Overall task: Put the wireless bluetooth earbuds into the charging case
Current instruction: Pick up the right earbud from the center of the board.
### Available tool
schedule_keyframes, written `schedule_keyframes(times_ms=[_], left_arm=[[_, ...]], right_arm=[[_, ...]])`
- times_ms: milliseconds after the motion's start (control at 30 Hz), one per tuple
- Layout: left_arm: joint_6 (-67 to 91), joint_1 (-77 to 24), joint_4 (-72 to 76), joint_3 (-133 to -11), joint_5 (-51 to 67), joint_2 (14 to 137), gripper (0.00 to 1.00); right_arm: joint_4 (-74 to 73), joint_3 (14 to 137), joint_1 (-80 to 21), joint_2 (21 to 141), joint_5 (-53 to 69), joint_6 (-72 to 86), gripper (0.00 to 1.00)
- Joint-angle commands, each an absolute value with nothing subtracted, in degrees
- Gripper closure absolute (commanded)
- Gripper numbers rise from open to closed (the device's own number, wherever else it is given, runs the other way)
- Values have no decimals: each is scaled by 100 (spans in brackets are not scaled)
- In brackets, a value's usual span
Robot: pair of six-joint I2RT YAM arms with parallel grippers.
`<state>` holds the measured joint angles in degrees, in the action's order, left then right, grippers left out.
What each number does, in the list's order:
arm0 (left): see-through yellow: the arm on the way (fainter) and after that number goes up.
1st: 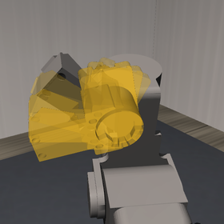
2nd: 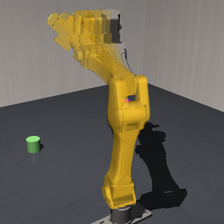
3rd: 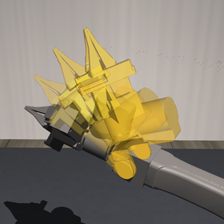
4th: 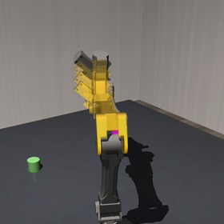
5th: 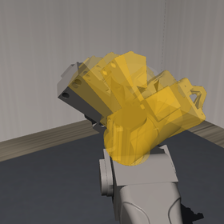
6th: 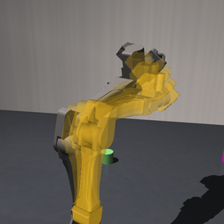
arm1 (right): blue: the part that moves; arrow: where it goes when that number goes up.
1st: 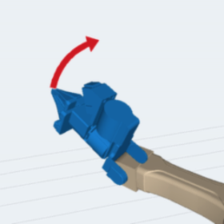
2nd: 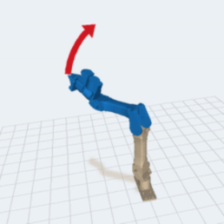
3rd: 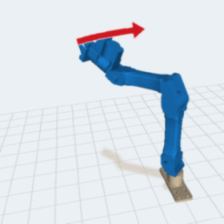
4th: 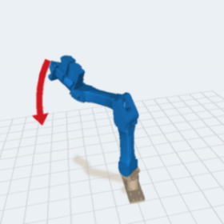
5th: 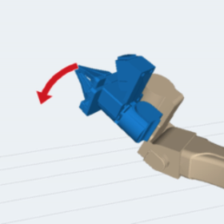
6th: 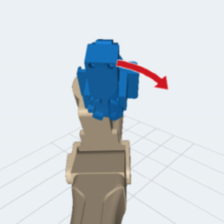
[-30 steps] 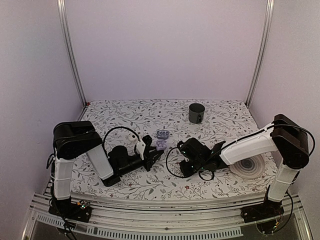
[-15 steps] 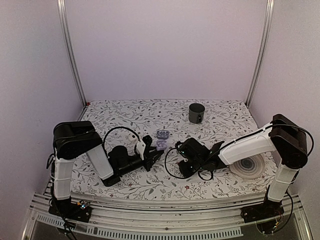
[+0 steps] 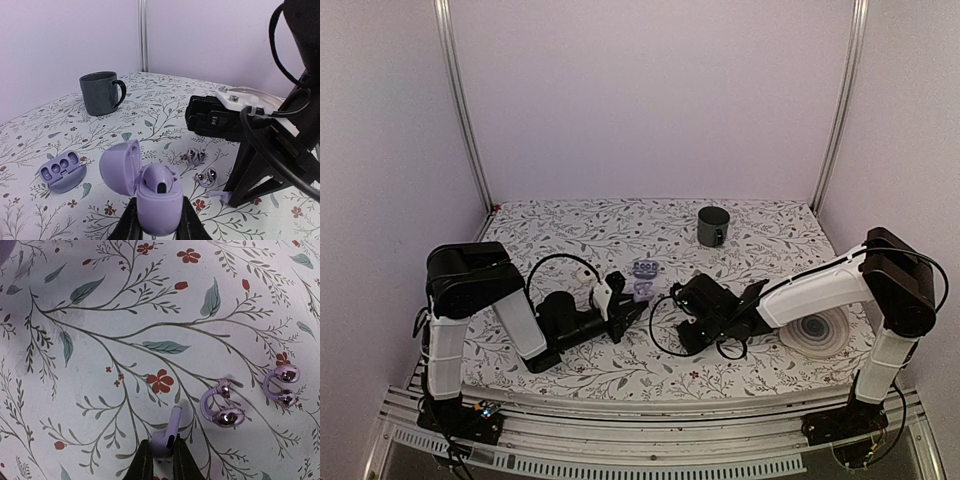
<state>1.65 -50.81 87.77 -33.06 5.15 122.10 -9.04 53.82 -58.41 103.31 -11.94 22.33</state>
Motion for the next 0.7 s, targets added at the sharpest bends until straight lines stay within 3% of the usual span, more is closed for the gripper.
schedule_keyframes(times_ms=[0,233,500,667], left_arm=[[-84,-5031,10434,-3411,1008,12243,100],[-622,-5014,10441,-3650,2093,12427,100],[-897,-5044,10441,-3961,2833,12516,100],[-1042,-5133,10441,-3937,3125,12443,100]], right_arm=[[-1478,5389,-5690,9569,-742,1866,94],[-2559,5630,-5263,8351,949,1262,93],[-3252,6283,-5165,8208,2348,1035,93],[-3724,6696,-5142,8388,2525,935,93]])
